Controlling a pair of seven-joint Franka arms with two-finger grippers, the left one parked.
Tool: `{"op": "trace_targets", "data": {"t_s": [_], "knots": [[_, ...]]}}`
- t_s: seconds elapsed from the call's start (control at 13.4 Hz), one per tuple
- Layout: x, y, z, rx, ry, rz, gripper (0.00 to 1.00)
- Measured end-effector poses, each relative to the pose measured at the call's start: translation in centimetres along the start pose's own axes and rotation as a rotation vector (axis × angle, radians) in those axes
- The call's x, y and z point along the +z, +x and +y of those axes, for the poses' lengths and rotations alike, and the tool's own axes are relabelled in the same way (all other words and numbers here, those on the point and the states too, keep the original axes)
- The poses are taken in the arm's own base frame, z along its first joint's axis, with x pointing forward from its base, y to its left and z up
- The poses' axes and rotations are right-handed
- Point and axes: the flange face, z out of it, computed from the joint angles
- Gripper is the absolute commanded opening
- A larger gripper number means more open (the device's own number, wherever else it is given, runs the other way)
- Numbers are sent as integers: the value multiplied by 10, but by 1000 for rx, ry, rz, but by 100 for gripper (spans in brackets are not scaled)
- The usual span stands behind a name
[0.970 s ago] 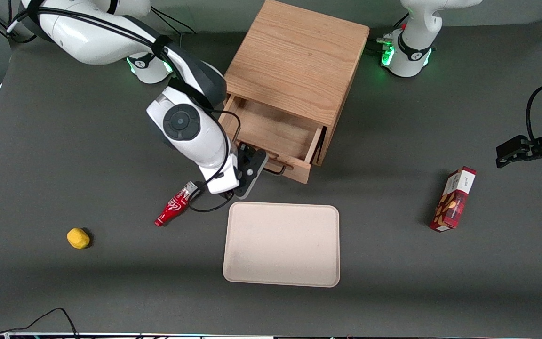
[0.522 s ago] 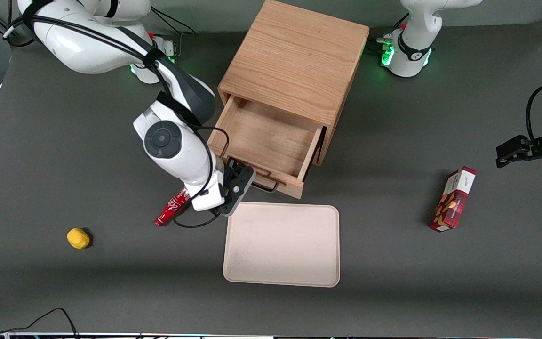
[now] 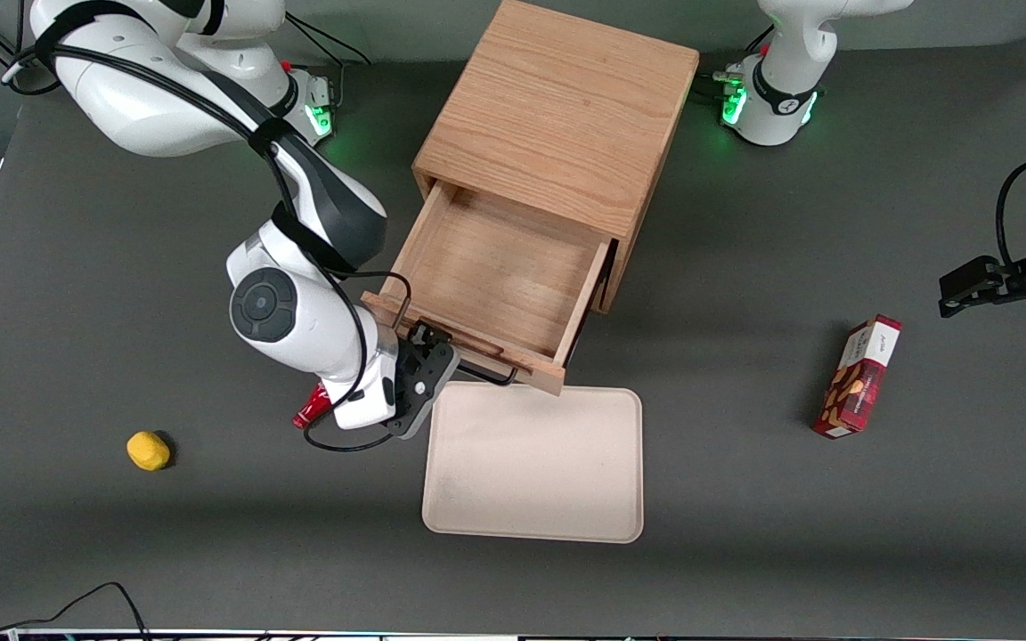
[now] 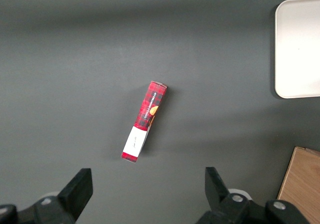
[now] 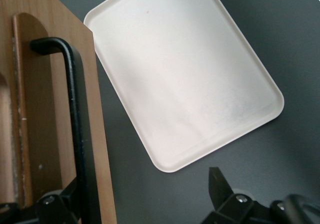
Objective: Open upper drawer
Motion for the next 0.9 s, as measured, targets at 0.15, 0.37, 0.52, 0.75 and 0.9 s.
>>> {"op": "trace_targets", "data": {"t_s": [0.15,0.37,0.52,0.75,0.9], "knots": [[-6,2,2,11,10,19,100],[-18,7,3,29,32,52,100],[-29,9,5,41,44,65,100],[-73,9,10,64,33,107,100],[-125,-5,20,98,-7,130,100]]}}
